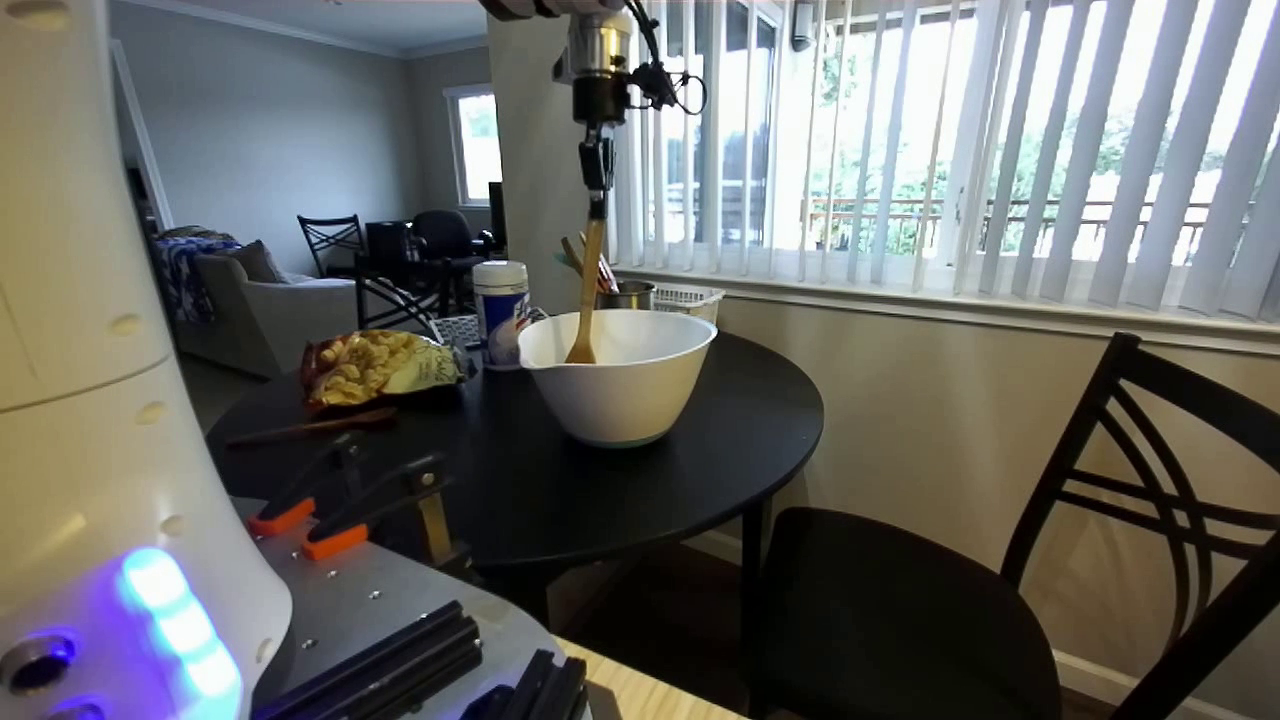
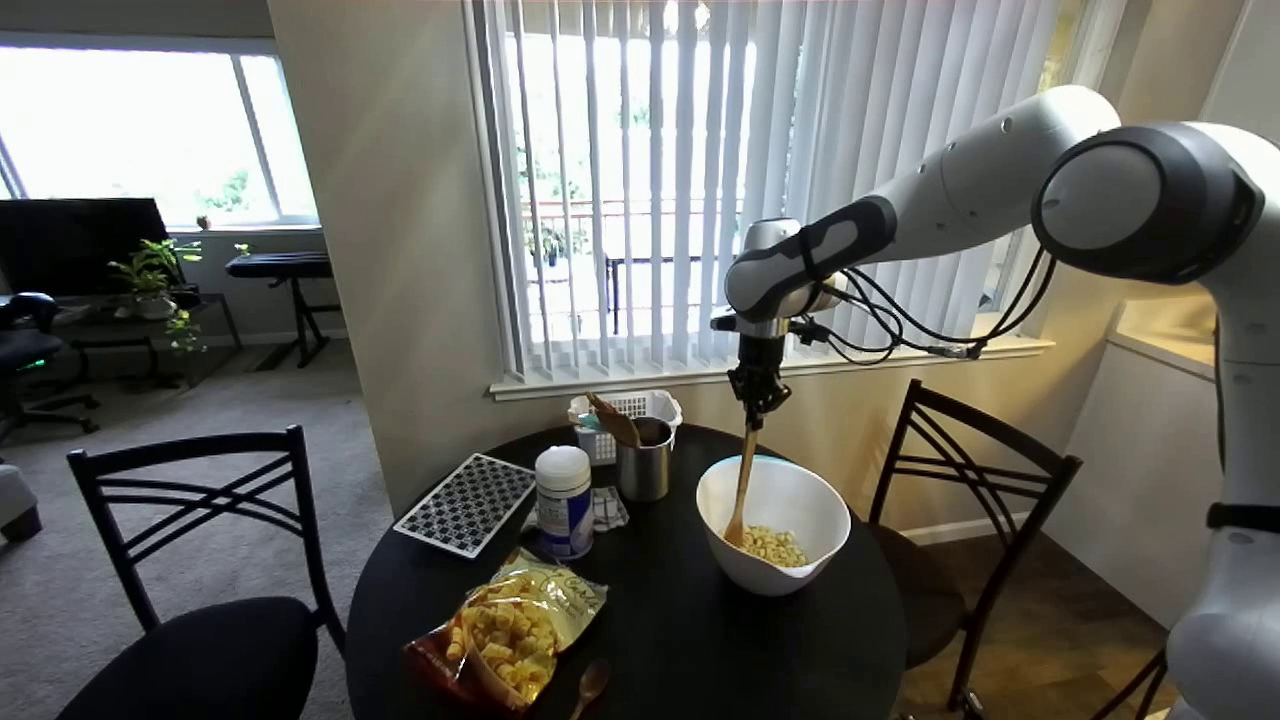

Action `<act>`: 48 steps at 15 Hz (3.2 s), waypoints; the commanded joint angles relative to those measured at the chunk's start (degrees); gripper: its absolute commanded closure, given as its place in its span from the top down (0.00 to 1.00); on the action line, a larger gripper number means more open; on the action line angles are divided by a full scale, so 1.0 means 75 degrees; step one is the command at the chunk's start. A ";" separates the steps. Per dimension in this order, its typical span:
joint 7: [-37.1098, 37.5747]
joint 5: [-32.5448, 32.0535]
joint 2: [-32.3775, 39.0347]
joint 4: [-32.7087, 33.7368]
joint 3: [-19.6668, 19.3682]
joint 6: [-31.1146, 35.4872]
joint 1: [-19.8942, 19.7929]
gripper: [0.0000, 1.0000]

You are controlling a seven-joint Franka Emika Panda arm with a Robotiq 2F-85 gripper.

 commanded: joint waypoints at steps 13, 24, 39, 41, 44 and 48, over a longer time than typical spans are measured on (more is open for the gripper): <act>0.2578 -0.1482 0.0753 0.0427 -0.0872 0.1797 0.0180 0.05; 0.2965 -0.3237 0.0533 -0.0380 -0.1392 0.1505 0.0044 0.05; -0.0795 -0.3529 -0.0012 -0.0893 -0.0770 0.0769 -0.0404 0.05; -0.1351 -0.3230 -0.0093 -0.0826 -0.0630 0.0593 -0.0370 0.05; -0.1871 -0.2515 -0.0230 -0.0738 -0.0410 0.0315 -0.0325 0.05; -0.1543 -0.2105 -0.0272 -0.0611 -0.0288 0.0173 -0.0086 0.05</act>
